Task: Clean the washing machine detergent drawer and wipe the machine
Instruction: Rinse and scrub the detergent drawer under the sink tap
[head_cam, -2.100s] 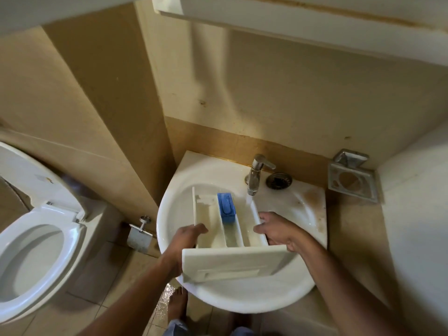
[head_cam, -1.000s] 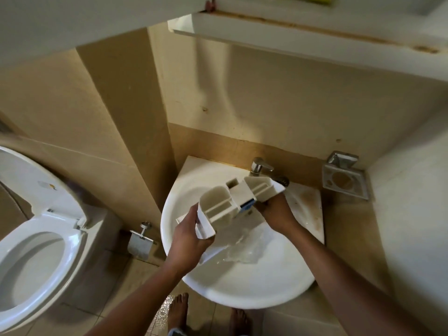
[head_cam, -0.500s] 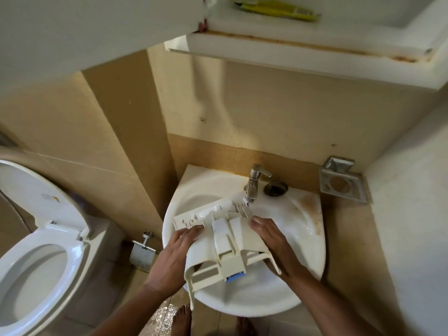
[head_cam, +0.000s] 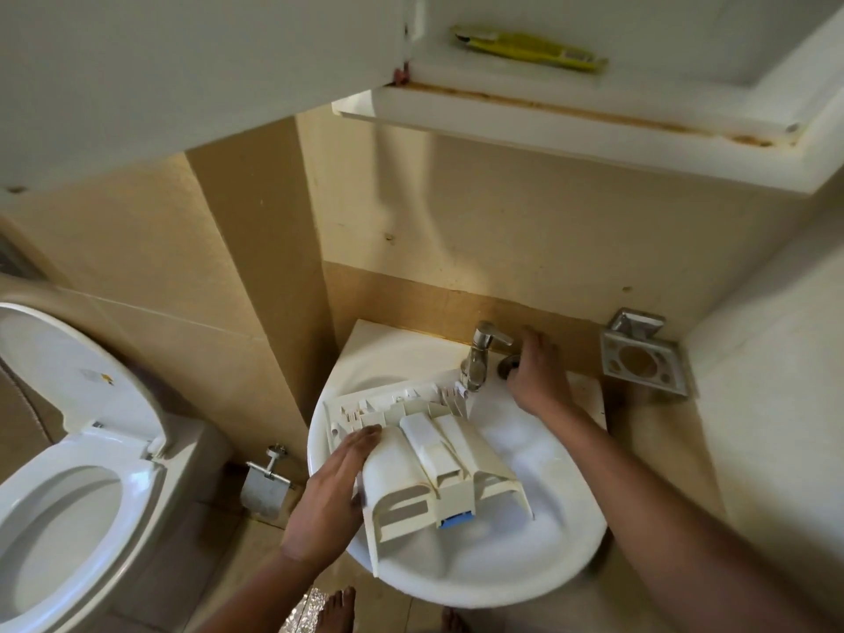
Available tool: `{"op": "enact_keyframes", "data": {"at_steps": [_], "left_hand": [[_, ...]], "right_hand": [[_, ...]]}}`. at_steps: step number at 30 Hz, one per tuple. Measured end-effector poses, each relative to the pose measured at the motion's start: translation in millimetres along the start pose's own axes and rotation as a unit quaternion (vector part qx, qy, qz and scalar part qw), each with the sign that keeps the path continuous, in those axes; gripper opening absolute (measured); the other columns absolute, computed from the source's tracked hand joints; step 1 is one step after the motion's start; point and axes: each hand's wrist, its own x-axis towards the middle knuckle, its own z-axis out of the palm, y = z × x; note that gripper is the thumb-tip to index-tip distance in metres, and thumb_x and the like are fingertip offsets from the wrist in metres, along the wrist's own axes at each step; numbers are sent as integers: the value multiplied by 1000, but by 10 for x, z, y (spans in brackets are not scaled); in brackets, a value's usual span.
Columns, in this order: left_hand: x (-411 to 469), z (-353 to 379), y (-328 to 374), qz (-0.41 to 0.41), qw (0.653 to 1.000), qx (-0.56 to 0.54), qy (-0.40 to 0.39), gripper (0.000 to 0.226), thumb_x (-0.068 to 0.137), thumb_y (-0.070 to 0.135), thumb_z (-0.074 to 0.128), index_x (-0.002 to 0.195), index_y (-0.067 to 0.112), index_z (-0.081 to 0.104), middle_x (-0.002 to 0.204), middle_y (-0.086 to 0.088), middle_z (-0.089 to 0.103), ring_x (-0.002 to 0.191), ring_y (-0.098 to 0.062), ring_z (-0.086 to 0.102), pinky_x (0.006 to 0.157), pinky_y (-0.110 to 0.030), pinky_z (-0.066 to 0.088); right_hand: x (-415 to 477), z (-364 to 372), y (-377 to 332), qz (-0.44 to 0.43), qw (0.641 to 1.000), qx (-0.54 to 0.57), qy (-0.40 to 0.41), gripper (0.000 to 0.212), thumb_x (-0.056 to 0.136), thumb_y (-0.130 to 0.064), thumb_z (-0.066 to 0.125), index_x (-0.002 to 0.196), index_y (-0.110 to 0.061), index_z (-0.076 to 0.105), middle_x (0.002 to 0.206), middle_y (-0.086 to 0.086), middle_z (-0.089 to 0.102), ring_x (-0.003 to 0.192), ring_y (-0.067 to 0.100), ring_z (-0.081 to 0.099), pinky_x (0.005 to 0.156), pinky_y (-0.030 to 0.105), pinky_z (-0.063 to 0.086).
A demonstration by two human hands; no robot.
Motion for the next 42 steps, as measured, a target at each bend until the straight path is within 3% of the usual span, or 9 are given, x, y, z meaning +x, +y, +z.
{"op": "enact_keyframes", "data": {"at_steps": [6, 9, 15, 20, 23, 28, 33, 37, 42], "left_hand": [[82, -5, 50, -51, 997, -58, 22, 63, 83, 4, 78, 138, 24, 54, 137, 13, 55, 125, -16, 60, 104, -37, 50], [187, -1, 89, 5, 998, -46, 44, 59, 70, -14, 73, 121, 14, 62, 123, -1, 67, 109, -21, 66, 90, -19, 46], [344, 23, 144, 0, 994, -75, 76, 67, 63, -22, 70, 121, 11, 60, 115, -5, 70, 99, -27, 70, 85, -30, 51], [377, -24, 119, 31, 992, -106, 61, 79, 61, -20, 72, 123, 23, 49, 114, -9, 70, 97, -29, 70, 86, -31, 51], [339, -47, 77, 55, 993, -103, 23, 68, 69, -2, 67, 128, 23, 45, 116, -11, 69, 99, -30, 69, 85, -33, 53], [319, -104, -9, -35, 992, -116, -33, 51, 98, 9, 60, 124, 50, 44, 110, 10, 61, 98, -7, 60, 82, -12, 45], [395, -123, 48, -189, 961, -186, -76, 24, 105, 15, 45, 119, 32, 52, 119, -3, 62, 100, -20, 63, 89, -39, 53], [494, -220, -55, -181, 926, -244, -223, 56, 90, 1, 69, 141, 11, 47, 106, -10, 74, 88, -25, 75, 80, -44, 62], [712, -506, 124, -328, 729, -518, -306, 35, 102, -4, 41, 134, 1, 52, 115, -28, 70, 96, -44, 72, 69, -46, 63]], "right_hand": [[273, -62, -549, 61, 983, 49, -166, 64, 75, -7, 67, 136, -24, 54, 136, 5, 60, 119, 30, 60, 74, 21, 49], [147, -140, -530, 62, 969, 166, -173, 29, 82, 4, 56, 103, -16, 57, 105, 6, 69, 89, 21, 64, 48, 17, 39], [-580, 129, -44, 225, 923, 250, -188, 17, 92, -28, 57, 87, -12, 58, 81, 7, 56, 71, 23, 57, 66, 38, 55], [-1462, 269, -66, 395, 674, 445, -438, 86, 64, -72, 69, 110, 1, 67, 101, 22, 63, 86, 40, 68, 79, 48, 57], [-1534, 188, -239, 362, 590, 574, -438, 73, 76, -70, 71, 108, -5, 72, 101, 16, 67, 86, 31, 65, 78, 38, 52], [-1546, 88, -398, 347, 691, 564, -290, 60, 67, -55, 86, 112, -17, 77, 112, 11, 74, 103, 32, 68, 102, 44, 51], [-1699, 18, -450, 364, 720, 562, -182, 59, 66, -49, 88, 113, -15, 75, 103, 16, 77, 101, 37, 72, 95, 52, 55], [-1803, -73, -529, 367, 729, 564, -126, 61, 66, -50, 87, 115, -17, 72, 99, 11, 78, 91, 30, 75, 77, 39, 62], [-1865, -292, -536, 341, 746, 562, -111, 53, 73, -50, 82, 116, -21, 73, 97, 5, 79, 87, 22, 77, 67, 27, 58]]}}
